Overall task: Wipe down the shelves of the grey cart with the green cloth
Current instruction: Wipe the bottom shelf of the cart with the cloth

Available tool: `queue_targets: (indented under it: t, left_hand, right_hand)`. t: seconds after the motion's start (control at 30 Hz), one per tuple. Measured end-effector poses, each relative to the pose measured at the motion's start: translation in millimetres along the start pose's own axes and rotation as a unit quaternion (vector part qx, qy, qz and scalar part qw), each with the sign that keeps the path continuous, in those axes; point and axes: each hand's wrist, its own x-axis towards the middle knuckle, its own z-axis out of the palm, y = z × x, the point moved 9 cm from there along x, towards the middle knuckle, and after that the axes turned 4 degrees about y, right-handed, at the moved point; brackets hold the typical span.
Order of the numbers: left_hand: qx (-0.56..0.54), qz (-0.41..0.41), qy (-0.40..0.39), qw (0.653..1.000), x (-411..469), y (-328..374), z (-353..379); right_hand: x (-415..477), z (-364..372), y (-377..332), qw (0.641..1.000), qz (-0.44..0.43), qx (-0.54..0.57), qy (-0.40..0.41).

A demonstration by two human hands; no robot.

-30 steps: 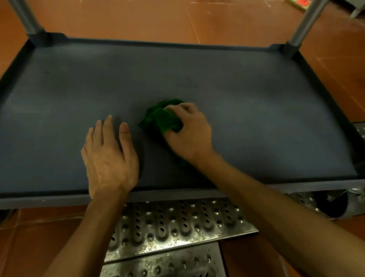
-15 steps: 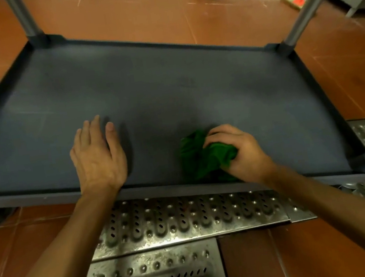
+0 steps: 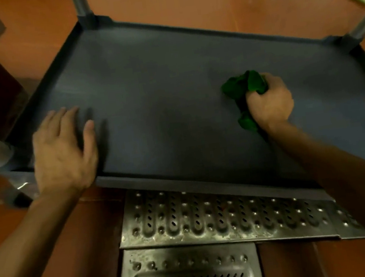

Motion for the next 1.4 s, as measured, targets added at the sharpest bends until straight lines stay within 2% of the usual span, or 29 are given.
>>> queue_targets:
  t: [0.1,0.2,0.3,0.4,0.53,0.67,0.87,0.97,1.1,1.2,1.3,1.4]
  left_hand:
    - [-0.02,-0.032,0.019,0.999,-1,-5,-2]
    - [-0.029,-0.056,0.021,0.998,-3,-8,-2]
    - [-0.036,-0.075,0.01,0.996,-2,-8,-3]
    - [-0.056,-0.087,0.007,0.995,-2,-12,-6]
    - [-0.085,-0.108,0.022,0.99,-5,-17,-11]
    - [-0.076,-0.102,0.032,0.991,-5,-16,-12]
    - [-0.031,-0.094,-0.012,0.995,-5,-23,0]
    - [-0.008,-0.07,-0.065,0.995,-4,-19,6]
    - [0.003,-0.087,-0.089,0.992,-2,-19,7]
    - [-0.001,-0.076,-0.092,0.993,-2,-18,8]
    - [-0.004,-0.063,-0.089,0.994,-2,-19,10]
    - [0.001,-0.054,-0.09,0.994,-3,-15,11]
  right_hand:
    - [-13,35,-41,0.999,-0.019,-0.006,-0.026]
    - [-53,68,-94,0.992,-0.088,0.027,-0.087]
    - [-124,90,-156,0.963,-0.183,0.094,-0.173]
    - [-194,99,-207,0.916,-0.28,0.14,-0.253]
    - [-207,102,-215,0.881,-0.296,0.163,-0.331]
    - [-199,89,-201,0.865,-0.322,0.161,-0.351]
    - [-165,65,-149,0.875,-0.348,0.121,-0.314]
    - [-124,57,-116,0.903,-0.317,0.091,-0.275]
    - [-49,33,-52,0.958,-0.218,0.025,-0.186]
    - [6,3,2,0.984,-0.136,-0.052,-0.108]
    - [44,-33,53,0.991,-0.039,-0.126,-0.016]
    - [55,-48,77,0.988,0.052,-0.136,0.048]
